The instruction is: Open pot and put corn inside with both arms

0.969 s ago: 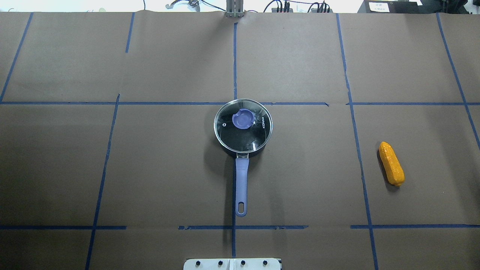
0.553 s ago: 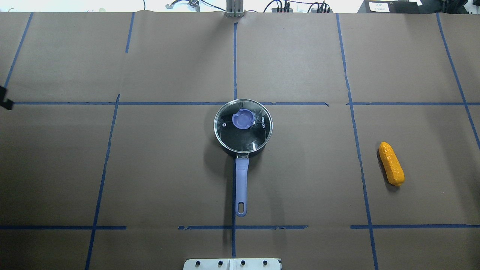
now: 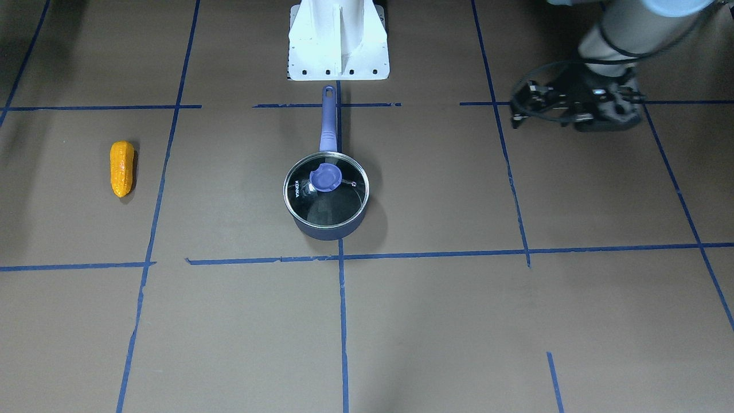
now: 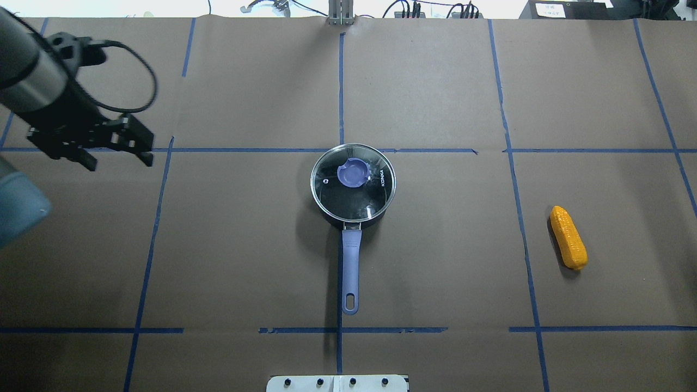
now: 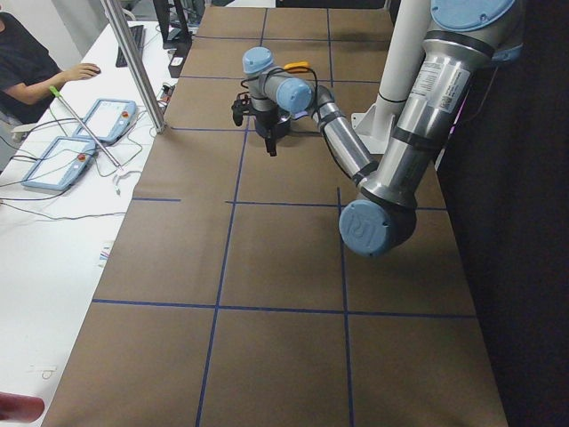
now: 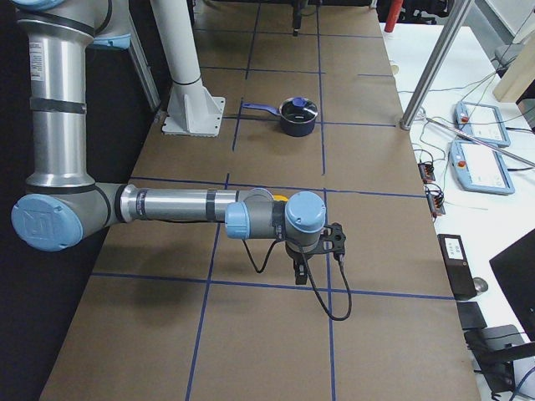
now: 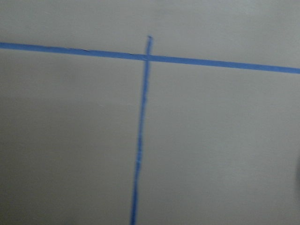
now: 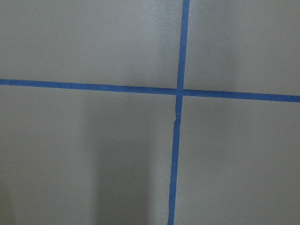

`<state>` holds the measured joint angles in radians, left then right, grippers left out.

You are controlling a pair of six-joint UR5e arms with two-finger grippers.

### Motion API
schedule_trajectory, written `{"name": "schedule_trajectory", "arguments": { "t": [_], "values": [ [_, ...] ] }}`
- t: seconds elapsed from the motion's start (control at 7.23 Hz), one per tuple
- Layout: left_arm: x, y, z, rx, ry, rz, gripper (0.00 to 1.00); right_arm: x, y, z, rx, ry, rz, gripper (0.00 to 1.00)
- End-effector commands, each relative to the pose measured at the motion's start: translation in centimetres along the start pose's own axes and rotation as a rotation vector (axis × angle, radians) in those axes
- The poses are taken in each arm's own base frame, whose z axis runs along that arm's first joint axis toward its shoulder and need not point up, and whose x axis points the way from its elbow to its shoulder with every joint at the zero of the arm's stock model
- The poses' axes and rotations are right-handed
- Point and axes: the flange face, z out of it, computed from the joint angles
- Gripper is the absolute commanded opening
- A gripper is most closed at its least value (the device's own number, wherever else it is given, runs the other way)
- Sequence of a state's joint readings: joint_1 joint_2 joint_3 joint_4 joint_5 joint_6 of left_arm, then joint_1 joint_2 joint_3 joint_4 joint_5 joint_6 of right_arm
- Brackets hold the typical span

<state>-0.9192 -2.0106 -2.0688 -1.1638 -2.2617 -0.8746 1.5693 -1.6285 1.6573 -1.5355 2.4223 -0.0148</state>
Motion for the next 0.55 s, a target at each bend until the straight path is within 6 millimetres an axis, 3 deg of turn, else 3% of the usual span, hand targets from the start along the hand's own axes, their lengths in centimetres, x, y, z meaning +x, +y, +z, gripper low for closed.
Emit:
{"name": "schedule_trajectory", "arguments": {
  "t": [0.0, 0.14, 0.42],
  "values": [
    [8.9, -0.6, 0.3, -0.014, -0.027, -0.009, 1.00, -0.1, 0.0, 0.0, 0.000, -0.004, 0.005, 1.00],
    [13.2, -2.0, 0.4, -0.023, -0.023, -0.030, 1.00, -0.3, -0.5, -0.2, 0.005, -0.004, -0.002, 1.00],
    [21.1, -2.3, 1.8, -0.016, 0.019, -0.063, 1.00, -0.3, -0.5, -0.2, 0.005, -0.004, -0.002, 1.00]
  ]
}}
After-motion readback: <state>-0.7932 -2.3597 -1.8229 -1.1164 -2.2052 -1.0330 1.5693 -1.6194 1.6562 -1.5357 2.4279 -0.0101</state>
